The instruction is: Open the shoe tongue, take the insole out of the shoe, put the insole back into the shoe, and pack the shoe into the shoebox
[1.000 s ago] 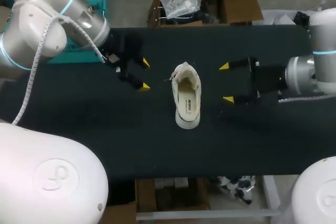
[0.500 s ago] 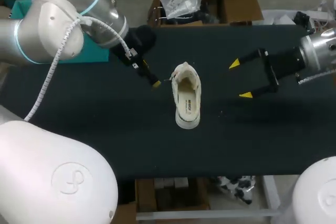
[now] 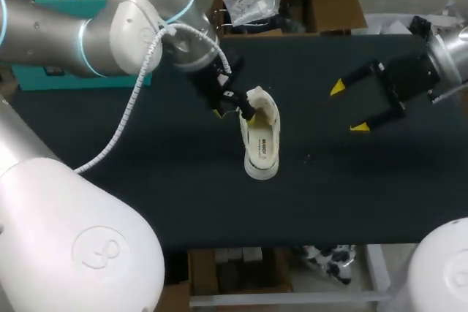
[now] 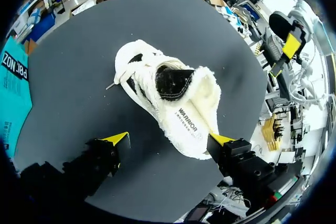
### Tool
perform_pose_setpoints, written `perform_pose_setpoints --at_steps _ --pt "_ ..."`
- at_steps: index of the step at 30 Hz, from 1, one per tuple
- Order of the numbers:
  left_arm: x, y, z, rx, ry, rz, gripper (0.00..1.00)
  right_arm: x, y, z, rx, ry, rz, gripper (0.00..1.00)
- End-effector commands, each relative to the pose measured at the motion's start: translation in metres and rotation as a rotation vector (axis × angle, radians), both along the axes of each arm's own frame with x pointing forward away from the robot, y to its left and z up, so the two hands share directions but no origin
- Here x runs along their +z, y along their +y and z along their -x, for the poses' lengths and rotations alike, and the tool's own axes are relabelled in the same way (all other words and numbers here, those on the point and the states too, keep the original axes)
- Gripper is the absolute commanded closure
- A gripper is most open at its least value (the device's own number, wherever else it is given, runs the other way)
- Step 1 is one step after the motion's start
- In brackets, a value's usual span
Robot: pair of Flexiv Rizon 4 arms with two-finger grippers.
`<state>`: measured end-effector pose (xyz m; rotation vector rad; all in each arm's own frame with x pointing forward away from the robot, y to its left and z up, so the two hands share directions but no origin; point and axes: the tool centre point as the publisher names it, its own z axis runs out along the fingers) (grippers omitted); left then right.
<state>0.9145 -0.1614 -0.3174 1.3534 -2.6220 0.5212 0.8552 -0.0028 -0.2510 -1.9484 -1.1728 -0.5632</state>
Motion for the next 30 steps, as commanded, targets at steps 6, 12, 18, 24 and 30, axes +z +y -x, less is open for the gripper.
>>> perform_pose_setpoints --at_steps 6,12,18,24,30 --pt "-0.013 -0.014 -0.006 0.225 0.329 -0.236 0.00 0.024 0.000 0.012 -0.098 -0.067 0.148 0.00" --pt "-0.023 -0.016 -0.001 0.318 0.349 -0.229 0.00 0.023 0.001 0.010 -0.066 -0.090 0.171 0.00" --pt "-0.028 -0.018 0.008 0.412 0.324 -0.278 0.00 0.023 -0.001 0.007 0.052 -0.201 0.292 0.00" --pt "-0.027 -0.021 0.012 0.462 0.232 -0.302 0.23 0.023 -0.008 0.007 0.109 -0.300 0.339 0.00" --pt "-0.027 -0.023 0.012 0.476 0.185 -0.309 0.53 0.024 -0.009 0.009 0.129 -0.325 0.361 0.00"
